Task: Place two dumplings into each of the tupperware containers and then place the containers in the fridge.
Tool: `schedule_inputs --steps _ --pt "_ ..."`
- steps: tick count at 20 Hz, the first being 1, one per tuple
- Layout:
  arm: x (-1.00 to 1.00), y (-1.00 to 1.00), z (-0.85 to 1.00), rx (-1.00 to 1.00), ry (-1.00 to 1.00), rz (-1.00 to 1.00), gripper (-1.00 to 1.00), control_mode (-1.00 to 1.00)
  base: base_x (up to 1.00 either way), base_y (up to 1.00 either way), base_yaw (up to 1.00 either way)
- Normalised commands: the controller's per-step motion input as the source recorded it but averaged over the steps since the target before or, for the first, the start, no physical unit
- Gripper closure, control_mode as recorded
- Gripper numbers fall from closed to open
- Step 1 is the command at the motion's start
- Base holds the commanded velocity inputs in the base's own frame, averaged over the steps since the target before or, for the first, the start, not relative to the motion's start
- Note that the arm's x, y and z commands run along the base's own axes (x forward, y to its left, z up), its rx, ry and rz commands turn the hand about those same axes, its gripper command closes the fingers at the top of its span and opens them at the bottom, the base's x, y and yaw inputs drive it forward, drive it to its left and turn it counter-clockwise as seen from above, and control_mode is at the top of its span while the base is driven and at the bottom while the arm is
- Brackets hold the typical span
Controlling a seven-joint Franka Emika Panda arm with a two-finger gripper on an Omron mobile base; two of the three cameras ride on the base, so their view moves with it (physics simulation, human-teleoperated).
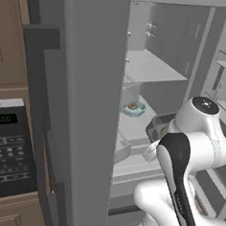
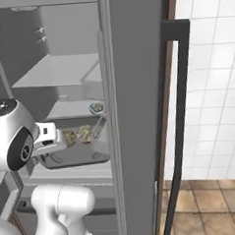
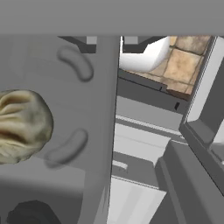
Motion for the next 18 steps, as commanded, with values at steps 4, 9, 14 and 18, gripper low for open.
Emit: schedule_inputs --steps 4,9,14,18 --pt "0.0 0.0 0.0 0.0 0.0 0.0 1.0 1.0 0.23 0.03 -0.31" --pt "0.21 0.23 0.0 -0.12 0.04 0.0 1.0 -1.0 0.12 0.15 -0.06" --pt "0.6 -0.13 0.0 -0.11 0.32 0.17 1.0 -1.0 0.0 0.0 0.0" --pt "0.54 -0.32 0.0 -0.09 0.39 0.21 1.0 -1.0 0.0 0.0 0.0"
